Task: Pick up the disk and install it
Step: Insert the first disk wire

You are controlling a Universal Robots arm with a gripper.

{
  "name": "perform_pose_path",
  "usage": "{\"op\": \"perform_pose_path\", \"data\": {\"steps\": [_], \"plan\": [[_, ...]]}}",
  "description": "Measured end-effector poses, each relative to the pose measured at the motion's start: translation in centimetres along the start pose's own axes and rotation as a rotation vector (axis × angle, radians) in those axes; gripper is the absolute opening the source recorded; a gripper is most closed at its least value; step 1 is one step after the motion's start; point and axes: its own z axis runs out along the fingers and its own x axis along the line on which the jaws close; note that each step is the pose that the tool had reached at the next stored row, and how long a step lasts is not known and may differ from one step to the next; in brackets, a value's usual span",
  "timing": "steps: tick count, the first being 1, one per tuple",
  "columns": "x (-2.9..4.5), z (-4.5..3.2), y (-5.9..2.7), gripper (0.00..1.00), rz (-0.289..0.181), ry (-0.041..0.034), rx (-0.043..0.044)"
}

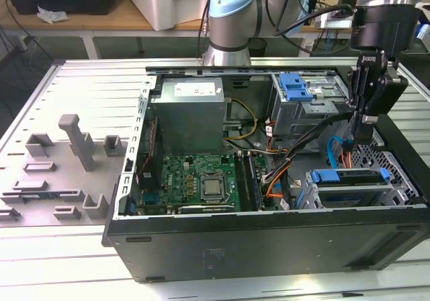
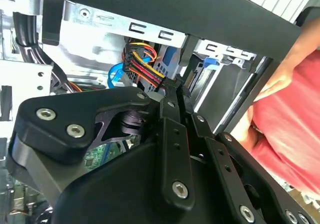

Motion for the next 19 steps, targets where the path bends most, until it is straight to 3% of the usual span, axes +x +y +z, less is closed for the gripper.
{"op": "perform_pose_path", "data": {"steps": [9, 12, 15, 17, 18, 19], "plan": [[0.50, 0.22, 0.92, 0.17, -0.047, -0.0042, 0.0329], [0.84, 0.39, 1.18, 0.17, -0.066, -0.0067, 0.0504], [1.18, 0.57, 1.29, 0.17, -0.070, -0.0100, 0.0572], [1.44, 0.71, 1.33, 0.17, -0.070, -0.0190, 0.0583], [1.53, 0.76, 1.33, 0.17, -0.070, -0.0295, 0.0574], [1.63, 0.79, 1.35, 0.17, -0.069, -0.0569, 0.0549]]}}
